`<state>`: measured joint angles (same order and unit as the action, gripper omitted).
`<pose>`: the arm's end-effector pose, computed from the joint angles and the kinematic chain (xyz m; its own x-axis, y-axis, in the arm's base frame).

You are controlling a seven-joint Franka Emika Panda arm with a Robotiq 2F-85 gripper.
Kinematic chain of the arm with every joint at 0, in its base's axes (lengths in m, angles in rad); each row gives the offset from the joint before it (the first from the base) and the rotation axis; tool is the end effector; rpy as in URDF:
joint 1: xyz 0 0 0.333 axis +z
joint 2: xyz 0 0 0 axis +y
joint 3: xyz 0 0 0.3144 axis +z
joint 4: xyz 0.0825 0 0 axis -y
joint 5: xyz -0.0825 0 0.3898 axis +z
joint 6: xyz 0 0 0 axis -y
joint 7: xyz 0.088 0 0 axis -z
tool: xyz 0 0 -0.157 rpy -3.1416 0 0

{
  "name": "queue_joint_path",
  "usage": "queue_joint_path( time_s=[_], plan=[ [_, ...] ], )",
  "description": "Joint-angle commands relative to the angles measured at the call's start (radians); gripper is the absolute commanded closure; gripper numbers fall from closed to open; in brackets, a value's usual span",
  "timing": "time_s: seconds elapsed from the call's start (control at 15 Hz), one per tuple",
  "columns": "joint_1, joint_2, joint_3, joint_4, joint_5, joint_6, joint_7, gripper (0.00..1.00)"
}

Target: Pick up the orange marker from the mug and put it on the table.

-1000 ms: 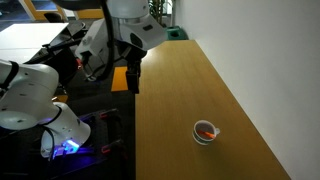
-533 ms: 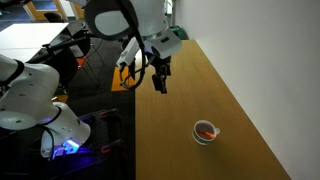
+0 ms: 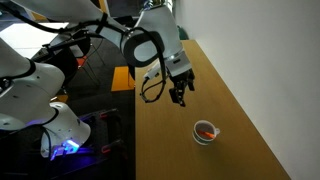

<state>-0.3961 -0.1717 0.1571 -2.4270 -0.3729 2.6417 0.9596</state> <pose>0.5076 -0.1234 0.3608 0.5433 -0.7184 0.4345 -0.7690 -0.6334 -0.0858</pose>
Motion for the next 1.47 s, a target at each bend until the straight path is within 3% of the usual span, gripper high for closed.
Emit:
queue_joint_path(
  time_s=[0.0,0.07,0.2,0.53,0.8,1.4],
  plan=[
    [0.002,0.107,-0.009,0.084,-0.242,-0.038,0.278,0.00],
    [0.041,0.053,-0.060,0.032,-0.163,-0.008,0.168,0.00],
    [0.067,0.093,-0.085,0.052,-0.225,-0.008,0.244,0.00],
    [0.078,0.107,-0.090,0.067,-0.225,-0.010,0.247,0.00],
    [0.134,0.182,-0.164,0.112,-0.222,0.016,0.282,0.00],
    [0.293,0.402,-0.286,0.246,-0.240,0.028,0.532,0.00]
  ],
)
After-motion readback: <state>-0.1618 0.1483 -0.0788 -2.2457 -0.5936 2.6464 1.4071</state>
